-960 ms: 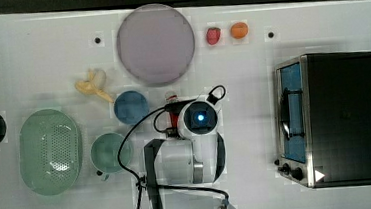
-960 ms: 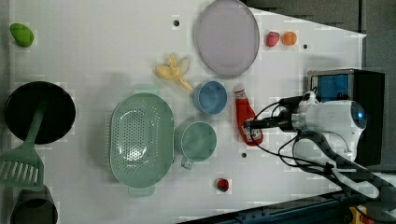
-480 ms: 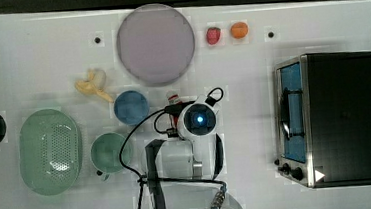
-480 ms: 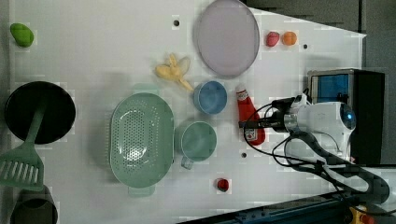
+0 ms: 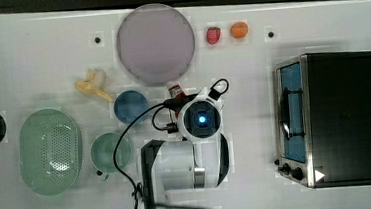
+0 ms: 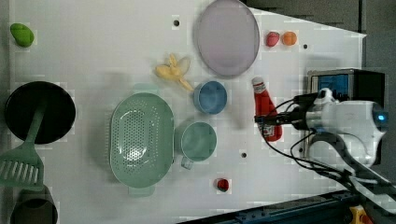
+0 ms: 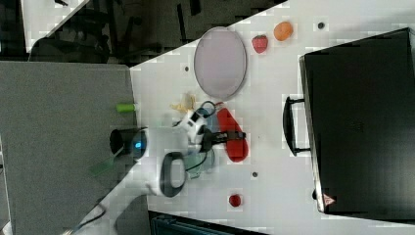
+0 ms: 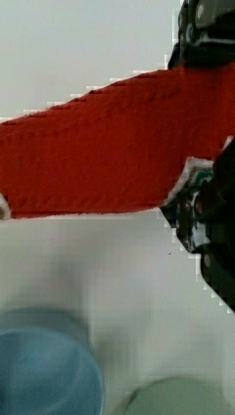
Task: Pick Ketchup from the table and place it in strainer.
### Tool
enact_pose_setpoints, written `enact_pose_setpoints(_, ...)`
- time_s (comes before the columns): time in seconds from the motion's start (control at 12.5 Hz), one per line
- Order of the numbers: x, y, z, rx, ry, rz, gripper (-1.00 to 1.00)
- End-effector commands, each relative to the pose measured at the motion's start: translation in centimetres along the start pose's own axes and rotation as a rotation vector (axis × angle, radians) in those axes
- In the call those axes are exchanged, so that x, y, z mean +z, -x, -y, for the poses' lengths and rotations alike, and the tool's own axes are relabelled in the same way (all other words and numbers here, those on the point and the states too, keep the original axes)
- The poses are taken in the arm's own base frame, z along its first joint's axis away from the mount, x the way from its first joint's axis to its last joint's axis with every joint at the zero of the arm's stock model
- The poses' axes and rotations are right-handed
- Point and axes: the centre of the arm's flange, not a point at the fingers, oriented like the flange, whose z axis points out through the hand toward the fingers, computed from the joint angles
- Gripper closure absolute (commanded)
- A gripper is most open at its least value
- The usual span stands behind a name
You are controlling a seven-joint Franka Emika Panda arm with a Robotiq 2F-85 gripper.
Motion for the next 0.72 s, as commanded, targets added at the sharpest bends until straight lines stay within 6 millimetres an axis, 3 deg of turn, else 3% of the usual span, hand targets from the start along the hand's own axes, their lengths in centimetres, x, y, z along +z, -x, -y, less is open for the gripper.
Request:
enact_pose_setpoints(0.08, -8.1, -0.1, -0.2, -0.012, 0.023, -0.029, -0.26)
enact_pose_setpoints(0.4, -17.5, 1.0, 4.3, 0.016, 0.046, 0.027, -0.26)
enact_pose_setpoints(0.72, -22.3, 0.9, 10.7, 0.009, 0.079, 0.069, -0.26)
